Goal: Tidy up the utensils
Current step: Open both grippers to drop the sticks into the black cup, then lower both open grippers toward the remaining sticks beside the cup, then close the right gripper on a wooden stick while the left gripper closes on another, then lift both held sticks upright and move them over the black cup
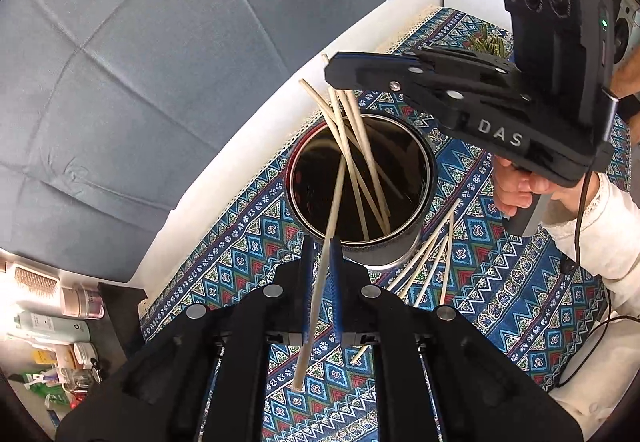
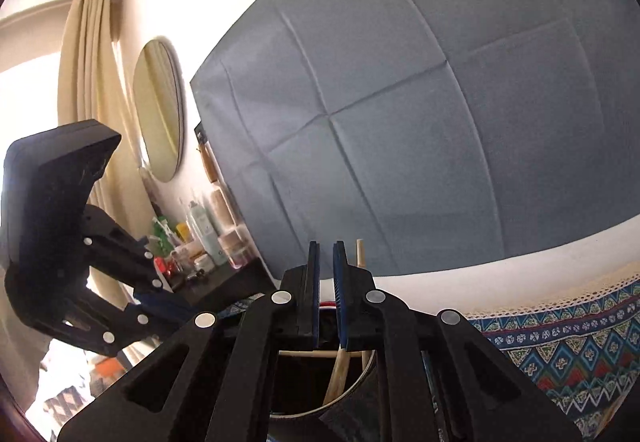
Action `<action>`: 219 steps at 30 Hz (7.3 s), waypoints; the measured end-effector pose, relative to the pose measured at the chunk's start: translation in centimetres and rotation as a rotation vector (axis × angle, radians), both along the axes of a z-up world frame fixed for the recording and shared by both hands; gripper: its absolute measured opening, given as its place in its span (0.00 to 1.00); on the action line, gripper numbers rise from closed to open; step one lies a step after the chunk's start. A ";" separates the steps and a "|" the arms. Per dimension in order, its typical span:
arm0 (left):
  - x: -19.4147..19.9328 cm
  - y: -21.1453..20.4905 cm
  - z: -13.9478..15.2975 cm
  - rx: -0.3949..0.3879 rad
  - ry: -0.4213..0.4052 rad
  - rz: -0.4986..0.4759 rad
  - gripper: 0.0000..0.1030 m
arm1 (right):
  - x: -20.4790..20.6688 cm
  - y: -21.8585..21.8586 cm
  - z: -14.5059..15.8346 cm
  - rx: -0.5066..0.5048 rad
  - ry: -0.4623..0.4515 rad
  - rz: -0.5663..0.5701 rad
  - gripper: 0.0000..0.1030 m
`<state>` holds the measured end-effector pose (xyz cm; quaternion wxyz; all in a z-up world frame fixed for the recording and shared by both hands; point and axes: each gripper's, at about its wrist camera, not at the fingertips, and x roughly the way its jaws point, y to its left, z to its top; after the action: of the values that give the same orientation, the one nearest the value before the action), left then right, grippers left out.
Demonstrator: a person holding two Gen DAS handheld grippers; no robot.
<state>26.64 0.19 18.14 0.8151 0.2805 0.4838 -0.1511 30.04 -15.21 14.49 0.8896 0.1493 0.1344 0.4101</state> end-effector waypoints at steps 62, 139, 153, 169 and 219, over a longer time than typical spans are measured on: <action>-11.2 8.5 -10.1 -0.535 -0.449 0.166 0.94 | -9.8 0.7 -8.9 -0.519 0.482 -0.303 0.92; -19.3 16.3 -18.4 -0.470 0.089 0.215 0.05 | -16.3 -1.4 -13.8 -0.691 0.492 -0.142 0.05; -24.3 19.7 -12.0 -0.578 -0.162 0.346 0.05 | -17.9 -3.0 -9.4 -0.550 0.416 -0.104 0.05; -24.1 17.5 1.6 -0.581 -0.409 0.348 0.05 | -19.1 -5.9 1.8 -0.464 0.224 -0.152 0.05; -2.2 7.5 -0.2 -0.914 -0.728 0.046 0.05 | -1.4 -0.2 8.0 0.121 -0.110 -0.095 0.05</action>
<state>24.48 7.65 17.92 0.9703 -0.0763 0.0641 -0.2205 28.65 -15.40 22.45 0.9035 0.1861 0.0530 0.3825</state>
